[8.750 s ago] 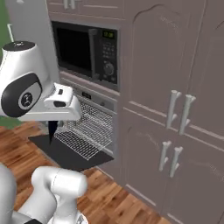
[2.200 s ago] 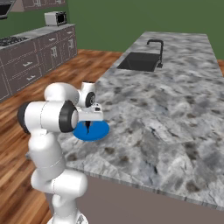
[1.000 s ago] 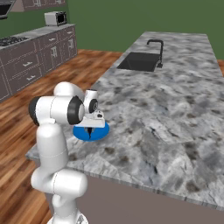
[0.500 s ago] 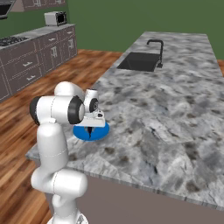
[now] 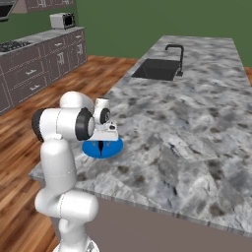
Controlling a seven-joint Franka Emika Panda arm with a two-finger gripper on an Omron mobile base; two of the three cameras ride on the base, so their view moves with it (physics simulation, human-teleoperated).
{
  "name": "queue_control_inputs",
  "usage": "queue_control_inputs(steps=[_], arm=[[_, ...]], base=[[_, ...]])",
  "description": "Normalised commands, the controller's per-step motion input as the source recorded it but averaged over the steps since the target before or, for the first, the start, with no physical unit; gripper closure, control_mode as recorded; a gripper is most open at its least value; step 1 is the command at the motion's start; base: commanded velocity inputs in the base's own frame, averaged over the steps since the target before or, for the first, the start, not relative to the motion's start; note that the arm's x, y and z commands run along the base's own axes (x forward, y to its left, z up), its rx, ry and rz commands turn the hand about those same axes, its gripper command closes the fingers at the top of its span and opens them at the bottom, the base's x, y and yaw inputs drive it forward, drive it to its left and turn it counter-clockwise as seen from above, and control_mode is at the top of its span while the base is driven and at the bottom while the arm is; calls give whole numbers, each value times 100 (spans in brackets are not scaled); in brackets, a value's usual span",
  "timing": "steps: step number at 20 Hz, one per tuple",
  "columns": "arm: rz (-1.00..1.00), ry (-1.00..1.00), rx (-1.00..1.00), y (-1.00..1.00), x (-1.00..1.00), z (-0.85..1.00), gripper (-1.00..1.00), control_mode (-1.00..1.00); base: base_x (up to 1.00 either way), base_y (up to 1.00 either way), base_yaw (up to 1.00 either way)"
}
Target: Take the fish from the oven and place it on the plate on the counter.
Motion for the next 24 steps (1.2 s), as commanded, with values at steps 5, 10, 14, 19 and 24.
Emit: queue_control_inputs(steps=[5,10,14,19,24], arm=[[4,-3,-6,1,-7,59,-100,-100],[5,-12,0,0,-73,90,-100,-100],[1,-17,0,0,-100,96,-100,-100],[0,-25,0,0,-100,90,-100,-100],[0,-20,0,-3,-100,49,-100,-100]], base=[[0,0,0],[0,0,0],[0,0,0],[0,0,0],[0,0,0]])
